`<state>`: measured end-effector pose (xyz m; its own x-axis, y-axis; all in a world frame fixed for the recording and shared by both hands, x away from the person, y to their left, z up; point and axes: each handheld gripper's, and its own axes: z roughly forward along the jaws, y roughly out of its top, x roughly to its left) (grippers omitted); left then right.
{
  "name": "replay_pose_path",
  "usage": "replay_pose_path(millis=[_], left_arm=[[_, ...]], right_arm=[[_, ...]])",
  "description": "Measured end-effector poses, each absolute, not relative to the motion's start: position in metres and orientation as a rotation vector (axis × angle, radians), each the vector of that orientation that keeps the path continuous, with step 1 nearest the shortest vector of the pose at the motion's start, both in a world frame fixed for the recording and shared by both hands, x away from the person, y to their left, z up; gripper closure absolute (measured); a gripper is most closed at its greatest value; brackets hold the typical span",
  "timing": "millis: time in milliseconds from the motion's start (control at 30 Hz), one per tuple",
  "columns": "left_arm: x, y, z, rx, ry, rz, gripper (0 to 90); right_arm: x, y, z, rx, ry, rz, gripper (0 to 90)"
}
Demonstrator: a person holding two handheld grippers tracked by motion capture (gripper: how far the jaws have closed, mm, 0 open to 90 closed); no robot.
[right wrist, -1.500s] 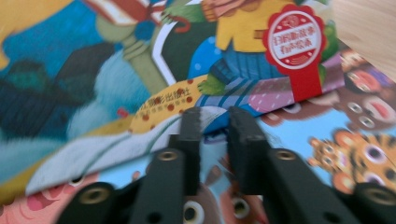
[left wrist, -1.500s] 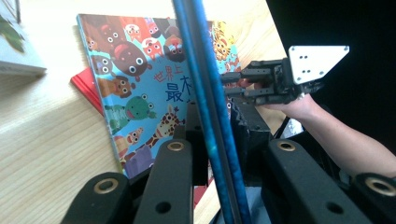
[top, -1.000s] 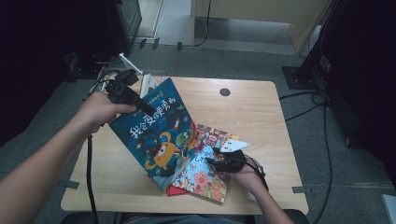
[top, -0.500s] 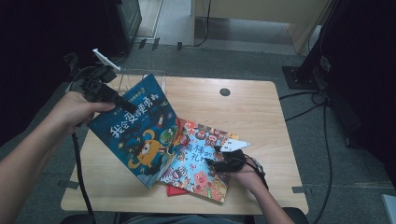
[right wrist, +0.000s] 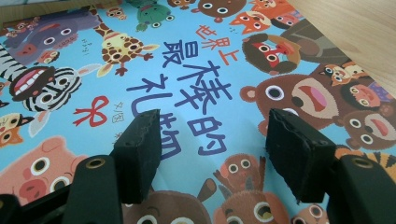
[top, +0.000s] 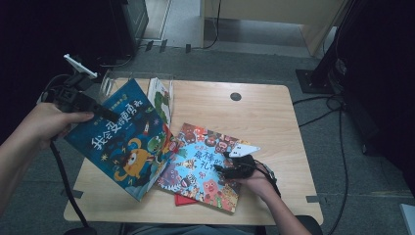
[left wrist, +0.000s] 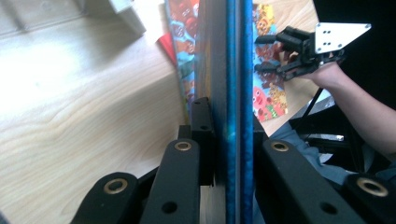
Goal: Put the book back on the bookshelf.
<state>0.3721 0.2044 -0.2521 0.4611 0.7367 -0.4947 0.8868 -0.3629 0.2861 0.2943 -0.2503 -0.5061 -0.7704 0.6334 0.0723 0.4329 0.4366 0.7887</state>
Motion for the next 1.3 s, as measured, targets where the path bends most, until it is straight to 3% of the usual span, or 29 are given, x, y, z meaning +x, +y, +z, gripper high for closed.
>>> replay_pose_path(millis=[700,1300], left_arm=[[0.363,0.28,-0.256,2.044,1.533,-0.34,82.8],[0.388,0.326,-0.251,1.946,1.727,-0.226,82.4]], right_arm=[[0.296,-0.25,-0.507,0.928,2.454,1.257,36.0],[0.296,-0.25,-0.507,0.926,2.451,1.258,36.2]])
